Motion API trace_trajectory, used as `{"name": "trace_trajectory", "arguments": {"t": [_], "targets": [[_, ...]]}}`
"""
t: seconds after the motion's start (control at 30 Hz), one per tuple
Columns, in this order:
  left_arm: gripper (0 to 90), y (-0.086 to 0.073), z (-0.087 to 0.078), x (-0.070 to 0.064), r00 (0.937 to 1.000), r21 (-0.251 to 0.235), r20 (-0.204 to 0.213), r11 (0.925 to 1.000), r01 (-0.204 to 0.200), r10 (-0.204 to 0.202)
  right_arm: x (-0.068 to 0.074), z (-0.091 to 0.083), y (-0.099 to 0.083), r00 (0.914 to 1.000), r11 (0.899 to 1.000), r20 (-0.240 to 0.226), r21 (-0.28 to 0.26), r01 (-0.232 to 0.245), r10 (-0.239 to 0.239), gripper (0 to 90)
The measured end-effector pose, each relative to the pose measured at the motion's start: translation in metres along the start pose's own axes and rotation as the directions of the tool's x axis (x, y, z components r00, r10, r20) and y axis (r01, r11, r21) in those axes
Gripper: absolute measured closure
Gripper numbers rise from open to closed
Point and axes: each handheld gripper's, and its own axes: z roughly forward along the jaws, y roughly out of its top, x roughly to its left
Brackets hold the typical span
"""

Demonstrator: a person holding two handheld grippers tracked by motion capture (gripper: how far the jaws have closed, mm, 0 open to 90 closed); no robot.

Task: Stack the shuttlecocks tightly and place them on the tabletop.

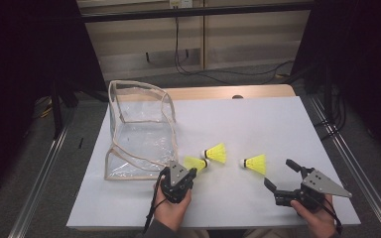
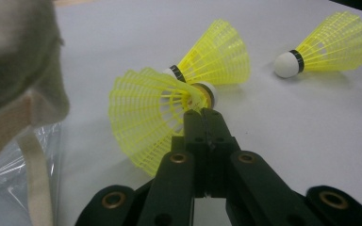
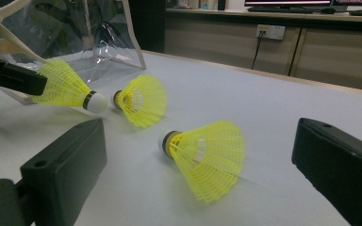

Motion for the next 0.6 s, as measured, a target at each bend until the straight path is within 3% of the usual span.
{"name": "trace_trajectory", "arguments": {"t": [0.07,0.6], "targets": [[90.0,0.002,-0.002,-0.001,0.9997,-0.009,0.021,0.9999,0.015,-0.014,0.0,0.0,0.0,1.0,1.0,0.003,0.001,-0.001,0.001,3.2],[90.0,0.012,-0.007,-0.009,0.9949,-0.01,0.099,0.9998,0.016,-0.015,0.0,0.0,0.0,1.0,1.0,0.005,0.0,0.002,-0.002,3.2]]}}
